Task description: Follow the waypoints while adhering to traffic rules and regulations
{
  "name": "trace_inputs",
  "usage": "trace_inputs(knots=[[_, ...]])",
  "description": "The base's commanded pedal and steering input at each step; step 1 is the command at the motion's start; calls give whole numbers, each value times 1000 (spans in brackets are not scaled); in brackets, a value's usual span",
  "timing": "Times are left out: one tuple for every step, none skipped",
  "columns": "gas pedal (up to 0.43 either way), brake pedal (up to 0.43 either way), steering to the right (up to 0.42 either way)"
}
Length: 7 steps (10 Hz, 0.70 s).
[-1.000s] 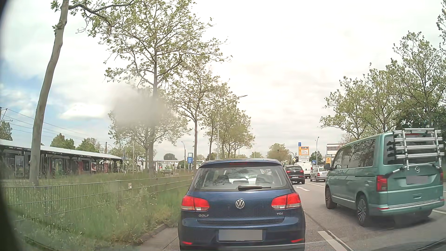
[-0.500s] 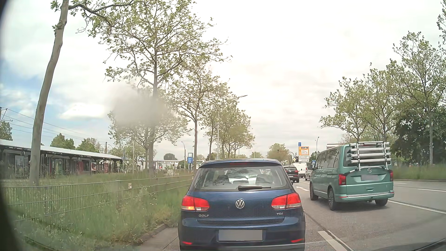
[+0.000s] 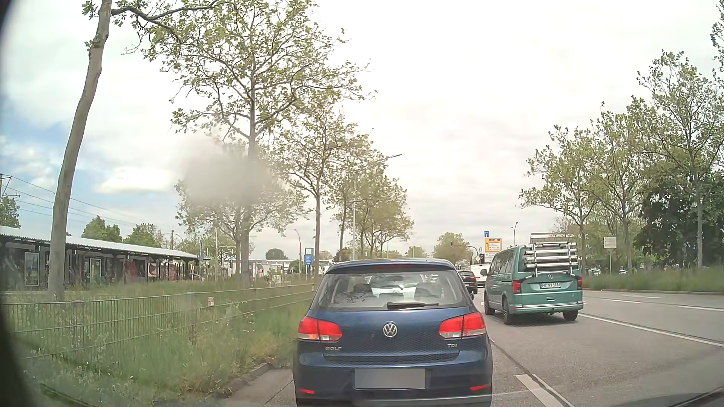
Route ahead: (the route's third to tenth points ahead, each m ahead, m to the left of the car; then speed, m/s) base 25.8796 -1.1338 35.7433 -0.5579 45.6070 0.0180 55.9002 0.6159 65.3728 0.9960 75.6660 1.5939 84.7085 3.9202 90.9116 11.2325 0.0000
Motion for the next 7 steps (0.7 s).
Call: trace_inputs(knots=[[0,238,-5],[0,24,-5],[0,0,-5],[0,0,-5],[0,0,-5],[0,0,-5],[8,0,-5]])
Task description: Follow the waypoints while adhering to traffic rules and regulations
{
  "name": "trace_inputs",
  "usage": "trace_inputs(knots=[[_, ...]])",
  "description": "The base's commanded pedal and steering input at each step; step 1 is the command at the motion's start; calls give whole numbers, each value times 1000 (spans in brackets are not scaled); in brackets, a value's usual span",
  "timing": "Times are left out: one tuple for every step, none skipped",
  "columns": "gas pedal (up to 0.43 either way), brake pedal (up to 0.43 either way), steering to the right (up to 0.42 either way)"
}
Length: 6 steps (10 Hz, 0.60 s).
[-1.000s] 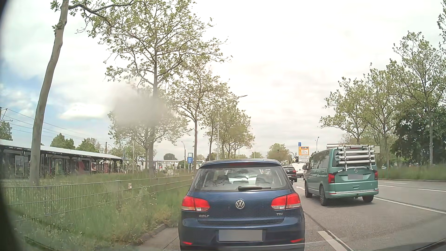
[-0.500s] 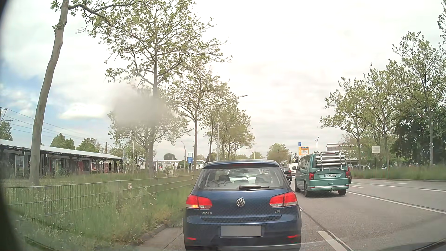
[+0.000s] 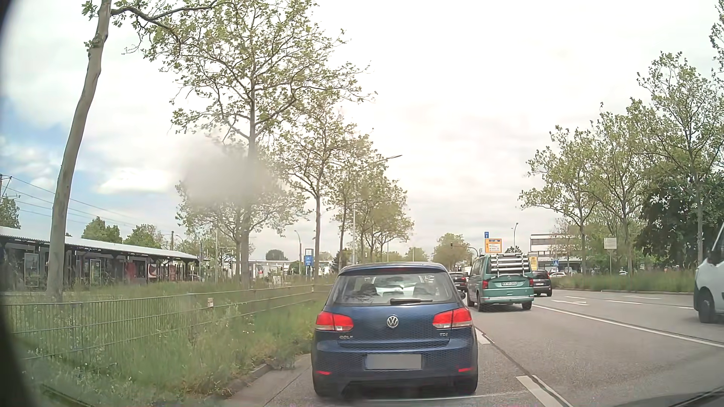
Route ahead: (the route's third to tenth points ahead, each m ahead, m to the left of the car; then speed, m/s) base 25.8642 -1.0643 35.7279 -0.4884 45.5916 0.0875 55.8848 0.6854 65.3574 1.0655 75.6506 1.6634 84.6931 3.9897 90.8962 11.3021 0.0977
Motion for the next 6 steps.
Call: trace_inputs(knots=[[28,0,-5],[47,0,-5],[47,0,-5],[59,0,-5],[59,0,-5],[130,0,-5]])
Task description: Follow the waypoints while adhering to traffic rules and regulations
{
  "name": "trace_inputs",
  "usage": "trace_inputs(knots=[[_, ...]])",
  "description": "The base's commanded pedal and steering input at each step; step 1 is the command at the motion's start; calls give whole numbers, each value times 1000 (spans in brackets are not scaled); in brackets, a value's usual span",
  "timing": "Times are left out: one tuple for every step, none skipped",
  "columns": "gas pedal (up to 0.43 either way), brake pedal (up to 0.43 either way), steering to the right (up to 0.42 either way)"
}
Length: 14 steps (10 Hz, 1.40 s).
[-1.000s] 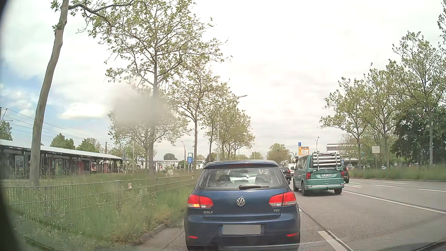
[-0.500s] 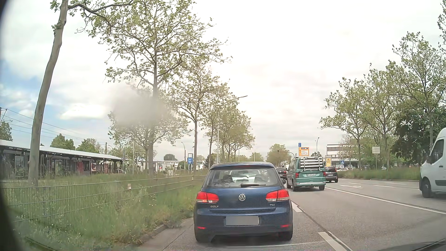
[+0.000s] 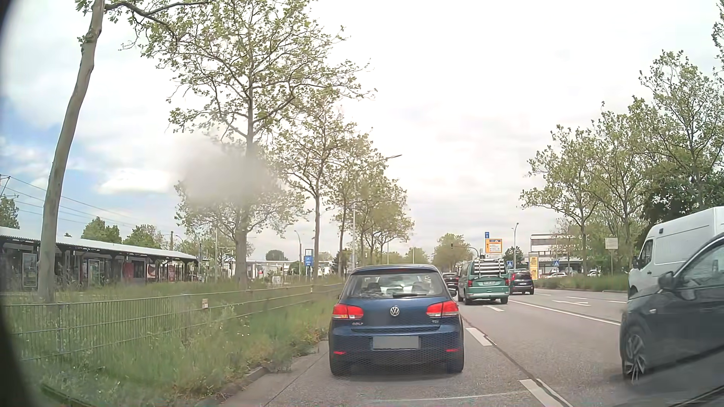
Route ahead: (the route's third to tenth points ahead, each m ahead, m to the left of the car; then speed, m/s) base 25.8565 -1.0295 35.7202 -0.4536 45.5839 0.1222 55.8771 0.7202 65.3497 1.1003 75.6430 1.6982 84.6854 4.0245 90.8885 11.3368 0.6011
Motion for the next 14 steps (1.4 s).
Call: trace_inputs(knots=[[228,0,-5],[248,0,-5],[260,0,-5],[260,0,-5],[268,0,-5],[280,0,-5],[299,0,-5],[319,0,-5],[331,0,-5],[339,0,-5],[339,0,-5],[339,0,-5],[339,0,-5],[350,0,-4]])
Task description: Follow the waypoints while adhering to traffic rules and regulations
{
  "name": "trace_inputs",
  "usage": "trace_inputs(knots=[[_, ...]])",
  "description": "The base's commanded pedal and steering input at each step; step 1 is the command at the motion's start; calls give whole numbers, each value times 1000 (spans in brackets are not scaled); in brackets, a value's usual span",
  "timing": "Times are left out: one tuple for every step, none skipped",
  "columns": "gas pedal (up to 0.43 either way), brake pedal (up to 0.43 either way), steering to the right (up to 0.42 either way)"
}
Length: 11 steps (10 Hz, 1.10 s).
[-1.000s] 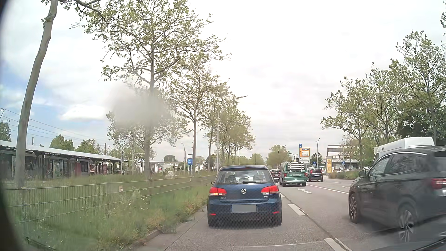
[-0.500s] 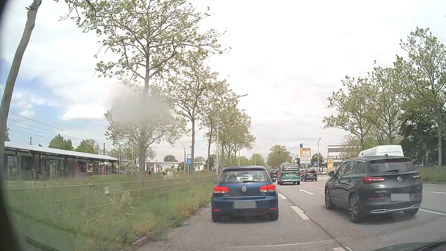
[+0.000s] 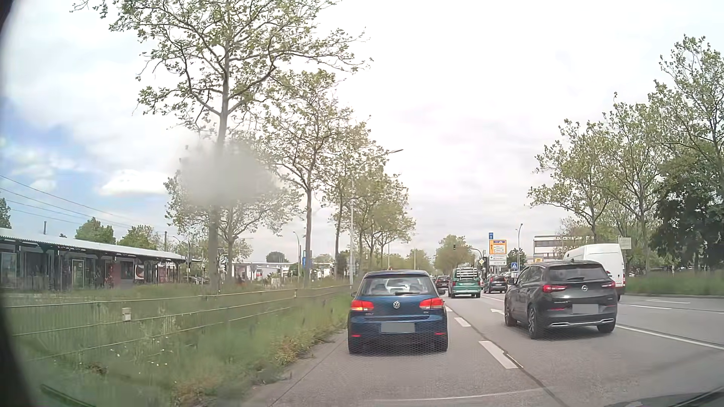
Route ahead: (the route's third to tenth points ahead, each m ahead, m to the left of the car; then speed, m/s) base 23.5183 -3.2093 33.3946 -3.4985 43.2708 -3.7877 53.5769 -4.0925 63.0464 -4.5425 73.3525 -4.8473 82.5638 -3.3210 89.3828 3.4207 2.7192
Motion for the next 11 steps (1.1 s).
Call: trace_inputs(knots=[[350,0,-4],[370,0,-4],[390,0,-3],[390,0,-4],[409,0,-4],[421,0,-4],[421,0,-4],[421,0,-4],[421,0,-4],[421,0,-3],[398,0,-4]])
